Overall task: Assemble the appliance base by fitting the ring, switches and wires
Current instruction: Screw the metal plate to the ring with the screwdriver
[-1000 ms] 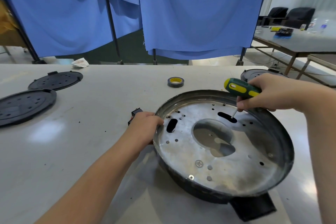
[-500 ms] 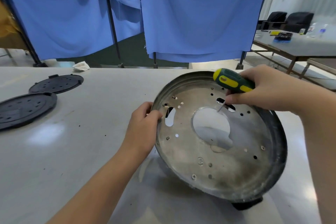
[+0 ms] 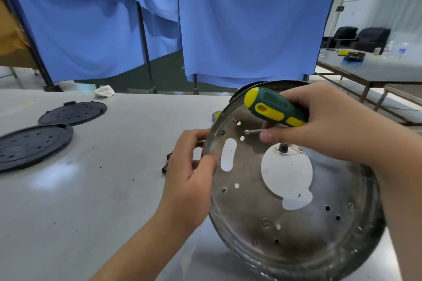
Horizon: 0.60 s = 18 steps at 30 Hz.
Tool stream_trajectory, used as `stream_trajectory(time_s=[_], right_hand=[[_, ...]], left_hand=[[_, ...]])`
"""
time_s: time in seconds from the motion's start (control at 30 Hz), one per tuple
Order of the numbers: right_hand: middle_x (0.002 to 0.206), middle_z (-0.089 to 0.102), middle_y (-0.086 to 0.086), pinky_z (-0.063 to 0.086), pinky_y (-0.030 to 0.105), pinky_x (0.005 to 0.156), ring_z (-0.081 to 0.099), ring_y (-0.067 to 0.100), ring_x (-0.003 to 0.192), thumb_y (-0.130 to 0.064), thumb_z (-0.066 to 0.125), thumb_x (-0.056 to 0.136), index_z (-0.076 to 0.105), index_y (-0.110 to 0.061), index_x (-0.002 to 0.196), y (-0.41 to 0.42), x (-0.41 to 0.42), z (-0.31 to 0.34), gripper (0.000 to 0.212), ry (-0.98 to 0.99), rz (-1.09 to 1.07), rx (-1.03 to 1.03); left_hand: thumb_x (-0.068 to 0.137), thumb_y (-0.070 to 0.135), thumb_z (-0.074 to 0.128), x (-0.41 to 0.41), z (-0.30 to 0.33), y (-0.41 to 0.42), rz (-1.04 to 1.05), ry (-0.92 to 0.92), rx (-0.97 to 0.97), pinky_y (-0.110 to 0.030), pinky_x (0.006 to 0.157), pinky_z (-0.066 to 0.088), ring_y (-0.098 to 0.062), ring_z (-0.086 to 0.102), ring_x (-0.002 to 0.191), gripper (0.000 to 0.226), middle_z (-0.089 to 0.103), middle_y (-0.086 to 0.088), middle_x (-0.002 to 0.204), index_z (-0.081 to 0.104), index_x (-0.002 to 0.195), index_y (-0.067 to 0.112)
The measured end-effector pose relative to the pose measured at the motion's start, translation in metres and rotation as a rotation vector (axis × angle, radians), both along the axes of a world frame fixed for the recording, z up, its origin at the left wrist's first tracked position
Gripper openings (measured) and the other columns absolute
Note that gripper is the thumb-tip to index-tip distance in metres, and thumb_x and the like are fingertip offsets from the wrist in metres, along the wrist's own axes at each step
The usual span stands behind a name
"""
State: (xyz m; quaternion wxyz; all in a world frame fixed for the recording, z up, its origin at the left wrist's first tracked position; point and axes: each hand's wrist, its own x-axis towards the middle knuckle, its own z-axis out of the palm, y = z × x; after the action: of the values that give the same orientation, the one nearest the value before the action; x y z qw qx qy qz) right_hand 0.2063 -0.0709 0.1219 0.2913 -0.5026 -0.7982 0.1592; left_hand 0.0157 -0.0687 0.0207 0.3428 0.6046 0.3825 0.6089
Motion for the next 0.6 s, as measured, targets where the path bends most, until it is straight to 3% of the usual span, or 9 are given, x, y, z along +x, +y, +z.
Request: stream_trajectory(time_s=[0.27,0.37,0.47,0.53,0.6], right_hand=[[0.069,0.068,0.003,0.054,0.052,0.066,0.064,0.025,0.064,-0.045,0.075,0.063,0.070,-0.025,0.077,-0.004,-0.011,0.001,0.025,0.005,0.037,0.024],[0.068,0.066,0.006,0.054,0.052,0.065,0.063,0.027,0.064,-0.046,0.074,0.063,0.069,-0.021,0.077,-0.005,-0.011,0.001,0.029,0.004,0.039,0.047],[0.068,0.066,0.006,0.055,0.052,0.066,0.063,0.028,0.065,-0.048,0.073,0.063,0.068,-0.021,0.078,-0.002,-0.009,-0.001,0.032,-0.002,0.033,0.042],[0.068,0.066,0.001,0.054,0.041,0.068,0.062,0.021,0.063,-0.045,0.075,0.066,0.068,-0.025,0.077,0.002,-0.006,-0.003,0.024,-0.001,0.000,0.028],[0.067,0.065,-0.004,0.047,0.020,0.058,0.056,0.009,0.054,-0.040,0.077,0.069,0.067,-0.027,0.073,0.006,-0.004,-0.008,0.017,-0.009,-0.030,0.025]], left_hand=[[0.077,0.016,0.048,0.000,0.000,-0.003,0.023,0.052,0.075,-0.044,0.070,0.050,-0.023,0.063,0.088,0.028,0.067,0.002,0.092,0.064,0.092,0.034],[0.077,0.016,0.049,0.000,0.001,-0.005,0.013,0.060,0.096,-0.046,0.070,0.051,-0.024,0.064,0.089,0.030,0.067,0.002,0.095,0.063,0.094,0.036],[0.075,0.015,0.051,0.001,0.002,-0.006,-0.006,0.054,0.068,-0.036,0.070,0.051,-0.020,0.065,0.094,0.031,0.068,0.005,0.097,0.064,0.095,0.035],[0.074,0.013,0.053,0.001,0.002,-0.004,-0.042,-0.009,-0.043,-0.025,0.065,0.049,-0.015,0.066,0.087,0.028,0.069,0.005,0.089,0.066,0.093,0.029],[0.073,0.009,0.055,0.000,0.003,0.000,-0.084,-0.073,-0.182,-0.022,0.058,0.049,-0.014,0.063,0.069,0.023,0.068,0.004,0.073,0.066,0.088,0.021]])
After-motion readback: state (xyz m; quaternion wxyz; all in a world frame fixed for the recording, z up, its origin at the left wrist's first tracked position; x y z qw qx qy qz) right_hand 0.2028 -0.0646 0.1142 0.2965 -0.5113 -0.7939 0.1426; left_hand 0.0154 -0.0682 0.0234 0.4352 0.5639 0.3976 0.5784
